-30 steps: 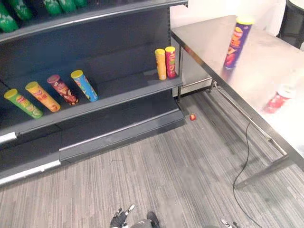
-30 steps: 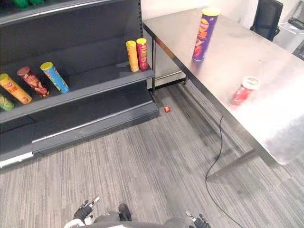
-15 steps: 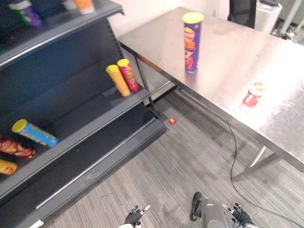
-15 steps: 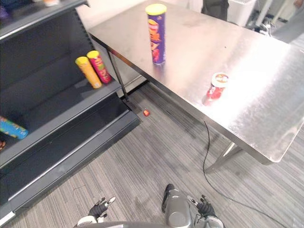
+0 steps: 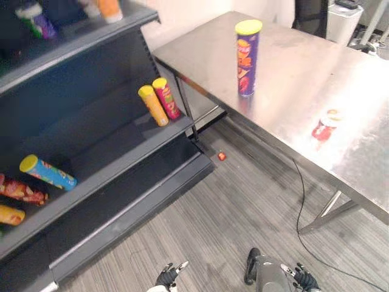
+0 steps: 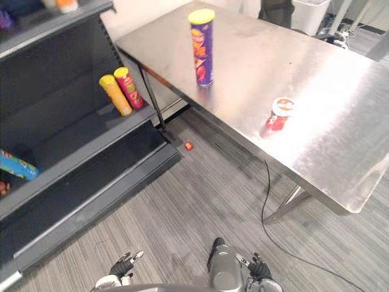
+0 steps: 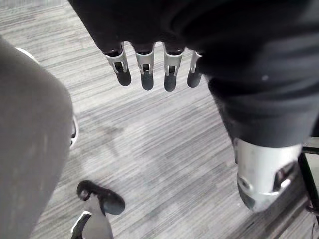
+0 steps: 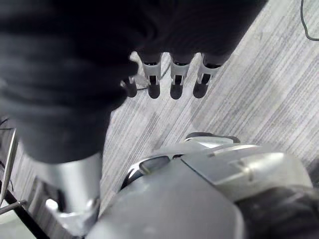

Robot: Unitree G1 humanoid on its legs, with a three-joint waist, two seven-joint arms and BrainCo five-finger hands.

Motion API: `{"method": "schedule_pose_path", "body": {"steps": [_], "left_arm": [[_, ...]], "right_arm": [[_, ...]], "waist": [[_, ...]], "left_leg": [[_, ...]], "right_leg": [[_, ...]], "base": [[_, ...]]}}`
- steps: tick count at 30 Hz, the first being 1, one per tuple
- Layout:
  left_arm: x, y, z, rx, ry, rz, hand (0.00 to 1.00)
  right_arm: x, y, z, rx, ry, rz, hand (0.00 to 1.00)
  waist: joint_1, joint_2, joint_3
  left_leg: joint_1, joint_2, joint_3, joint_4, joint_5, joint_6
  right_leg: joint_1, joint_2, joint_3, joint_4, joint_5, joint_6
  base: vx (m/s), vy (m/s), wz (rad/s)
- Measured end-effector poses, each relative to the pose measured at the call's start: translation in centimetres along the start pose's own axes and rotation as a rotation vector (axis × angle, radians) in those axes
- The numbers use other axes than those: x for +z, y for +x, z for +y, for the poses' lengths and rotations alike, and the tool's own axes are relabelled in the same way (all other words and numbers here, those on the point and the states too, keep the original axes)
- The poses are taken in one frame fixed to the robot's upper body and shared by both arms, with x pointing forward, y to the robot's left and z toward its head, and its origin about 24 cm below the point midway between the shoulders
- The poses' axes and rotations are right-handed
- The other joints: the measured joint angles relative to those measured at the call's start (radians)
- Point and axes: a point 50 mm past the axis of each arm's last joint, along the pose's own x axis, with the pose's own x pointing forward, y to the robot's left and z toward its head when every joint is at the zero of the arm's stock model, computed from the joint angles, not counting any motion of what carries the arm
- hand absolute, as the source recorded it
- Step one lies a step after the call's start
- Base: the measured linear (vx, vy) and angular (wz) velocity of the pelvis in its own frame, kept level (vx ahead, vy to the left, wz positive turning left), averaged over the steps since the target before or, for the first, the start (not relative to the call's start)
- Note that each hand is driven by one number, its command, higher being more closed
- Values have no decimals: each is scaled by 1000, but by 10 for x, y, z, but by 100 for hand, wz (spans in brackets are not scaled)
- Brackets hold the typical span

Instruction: Put the gum and the chips on the shelf.

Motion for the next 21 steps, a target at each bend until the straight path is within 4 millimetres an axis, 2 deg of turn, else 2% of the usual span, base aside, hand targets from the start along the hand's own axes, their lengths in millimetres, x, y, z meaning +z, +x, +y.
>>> {"method": "schedule_pose_path", "body": {"steps": [1,2,3,4,6,8,10,12,14,17,18,19,20,21], "left_arm": [[-7,-2,-1,8,-36,13,0],[-9,-3,2,18,-50,16,0],[-9,-3,5,32,-71,17,0],[-10,-3,6,44,-90,17,0],[-9,-3,9,54,-107,11,0],[-7,-3,10,67,-150,-4,0],[-7,-4,11,70,-155,-13,0],[-7,-4,12,79,-171,-21,0],[-7,-4,12,86,-185,-21,0],[-9,-5,12,87,-193,-18,0],[-10,-5,10,83,-194,-13,0],[-13,-5,7,76,-198,-4,0],[-16,-6,5,67,-192,3,0],[-19,-8,11,81,-179,12,0]], "right_arm": [[0,0,-4,-10,-3,2,0],[-2,-1,-5,-13,-2,7,0],[-4,-3,-9,-24,4,15,0],[-4,-3,-12,-41,25,9,0],[-2,-3,-17,-63,53,1,0],[-10,-7,-30,-113,87,24,0],[-13,-10,-36,-130,84,32,0],[-19,-13,-41,-148,97,44,0],[-21,-14,-42,-156,107,45,0],[-22,-16,-44,-166,133,46,0],[-22,-16,-45,-168,136,45,0],[-22,-17,-49,-176,131,46,0],[-25,-18,-50,-185,148,55,0],[-29,-18,-44,-172,162,62,0]], "waist": [[1,37,-10],[4,22,-6],[4,22,-4],[5,27,-7],[12,24,-5],[31,18,-4],[28,18,-4],[28,16,-5],[27,16,-6],[28,17,-7],[27,27,-11],[26,46,-21],[28,59,-39],[23,37,-58]], "left_leg": [[-49,85,-5,176,72,36],[-61,97,-14,242,107,33],[-83,116,-49,347,117,28],[-107,123,-83,398,69,35],[-132,126,-75,409,11,48],[-158,132,-80,308,-10,54],[-170,135,-100,186,-8,54],[-181,104,-216,-71,23,55],[-180,87,-285,-162,50,56],[-176,44,-397,-246,57,49],[-162,40,-397,-271,30,46],[-158,44,-395,-291,-3,50],[-156,40,-385,-297,24,1],[-146,2,-346,-304,6,18]], "right_leg": [[59,25,8,-56,5,1],[60,23,21,-53,6,3],[79,39,67,-41,8,-8],[84,62,122,-42,6,-12],[89,86,199,-49,6,-11],[114,95,279,-66,6,-11],[119,95,316,-72,6,-11],[113,96,379,-75,4,-3],[106,96,419,-75,2,4],[80,98,506,-71,-4,45],[73,110,532,-70,-1,78],[67,123,538,-70,4,95],[52,123,561,-59,19,126],[49,92,585,-72,30,143]], "base": [[148,8,-93],[174,34,-121],[134,46,-122],[112,42,-128],[111,46,-125],[125,84,-128],[60,116,-87],[95,262,-107],[81,241,-90],[75,317,-89],[76,347,-89],[86,383,-88],[127,389,-75],[149,384,-69]]}}
